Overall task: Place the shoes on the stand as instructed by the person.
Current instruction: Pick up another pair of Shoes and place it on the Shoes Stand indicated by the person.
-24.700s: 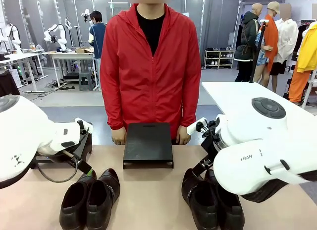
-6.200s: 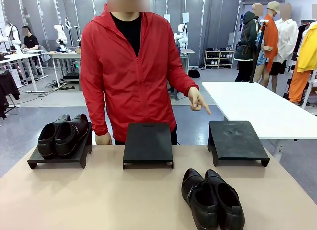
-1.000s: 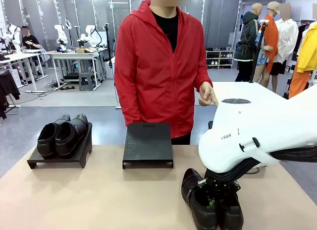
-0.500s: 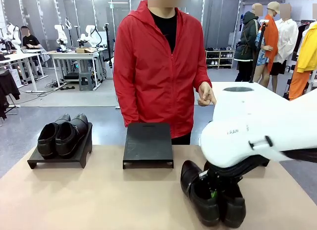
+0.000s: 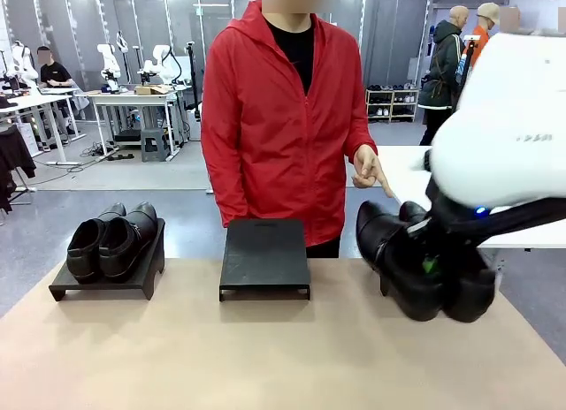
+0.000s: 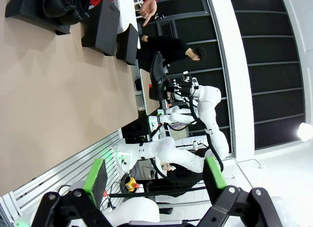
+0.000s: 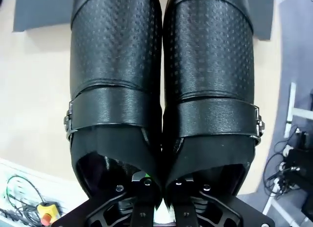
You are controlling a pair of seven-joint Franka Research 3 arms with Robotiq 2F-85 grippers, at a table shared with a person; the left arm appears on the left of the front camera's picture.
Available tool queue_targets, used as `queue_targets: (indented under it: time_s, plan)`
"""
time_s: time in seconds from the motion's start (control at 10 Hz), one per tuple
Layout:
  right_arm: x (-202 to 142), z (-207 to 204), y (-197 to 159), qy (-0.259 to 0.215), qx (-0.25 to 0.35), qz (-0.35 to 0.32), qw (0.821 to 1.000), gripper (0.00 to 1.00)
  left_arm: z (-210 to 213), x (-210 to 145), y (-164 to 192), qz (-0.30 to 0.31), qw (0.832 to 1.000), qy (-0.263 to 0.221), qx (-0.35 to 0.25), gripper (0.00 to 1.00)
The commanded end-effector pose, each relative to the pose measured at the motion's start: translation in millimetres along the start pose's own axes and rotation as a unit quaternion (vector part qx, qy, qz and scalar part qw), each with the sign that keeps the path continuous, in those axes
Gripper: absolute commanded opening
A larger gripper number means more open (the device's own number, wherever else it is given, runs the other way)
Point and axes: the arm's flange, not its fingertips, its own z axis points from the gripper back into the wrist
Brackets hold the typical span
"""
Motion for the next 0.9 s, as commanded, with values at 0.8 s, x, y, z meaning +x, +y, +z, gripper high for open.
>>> queue_targets:
  time_s: [0.8]
  plan:
    - [14, -7, -30, -0.032, -0.014, -0.003, 0.999, 0.07, 0, -1, -1, -0.013, 1.0, -0.005, -0.006, 1.0]
